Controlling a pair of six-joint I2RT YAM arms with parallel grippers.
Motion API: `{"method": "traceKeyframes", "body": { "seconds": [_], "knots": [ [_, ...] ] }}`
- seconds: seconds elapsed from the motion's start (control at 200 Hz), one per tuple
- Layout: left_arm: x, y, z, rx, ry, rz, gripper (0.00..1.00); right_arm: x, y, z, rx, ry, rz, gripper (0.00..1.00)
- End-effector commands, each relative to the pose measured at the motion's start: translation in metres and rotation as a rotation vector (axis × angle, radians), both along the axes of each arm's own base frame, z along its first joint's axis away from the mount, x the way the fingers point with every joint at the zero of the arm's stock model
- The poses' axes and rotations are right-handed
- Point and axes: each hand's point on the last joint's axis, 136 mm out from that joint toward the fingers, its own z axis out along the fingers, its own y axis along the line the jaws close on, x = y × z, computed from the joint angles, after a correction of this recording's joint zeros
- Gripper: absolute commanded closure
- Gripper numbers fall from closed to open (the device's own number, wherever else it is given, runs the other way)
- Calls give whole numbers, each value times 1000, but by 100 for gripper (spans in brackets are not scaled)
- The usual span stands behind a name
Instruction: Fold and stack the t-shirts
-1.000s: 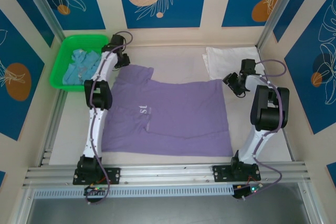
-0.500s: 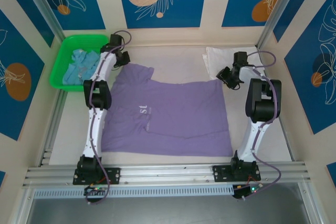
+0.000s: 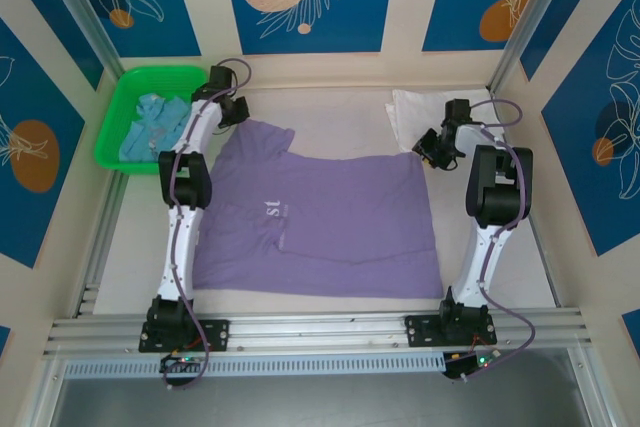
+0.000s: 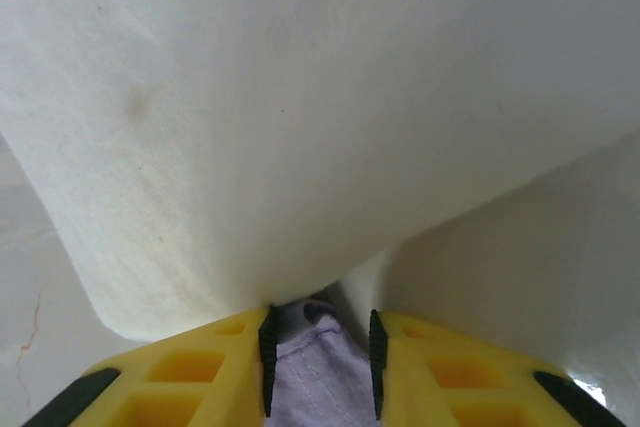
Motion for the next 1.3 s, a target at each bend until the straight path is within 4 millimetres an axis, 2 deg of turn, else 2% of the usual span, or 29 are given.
{"method": "traceKeyframes", "body": {
  "seconds": [0.0, 0.155, 0.315, 0.485, 0.595, 0.695, 0.95, 1.17, 1.29],
  "knots": [
    [1, -12, -1, -18, -18, -29, 100, 3, 4, 3, 32, -4, 31, 71],
    [2, -16, 3, -9, -30, -41, 100, 6, 3, 2, 37, -3, 30, 79],
    [2, -18, 2, -3, -35, -49, 100, 8, 2, 0, 47, 7, 25, 81],
    [3, -20, 6, 3, -49, -58, 100, 10, 0, -1, 48, 13, 19, 80],
    [4, -21, 8, 9, -56, -61, 100, 10, 0, -2, 53, 20, 16, 72],
    [3, -21, 9, 13, -60, -63, 100, 11, 0, -3, 56, 20, 19, 71],
    [3, -22, 10, 23, -63, -65, 100, 13, 0, -4, 71, 23, 16, 87],
    [3, -22, 12, 24, -67, -67, 100, 15, 4, 5, 52, -27, 42, 93],
    [4, -24, 27, 20, -96, -67, 100, 18, 11, 16, 18, -88, 81, 96]
  ]
}}
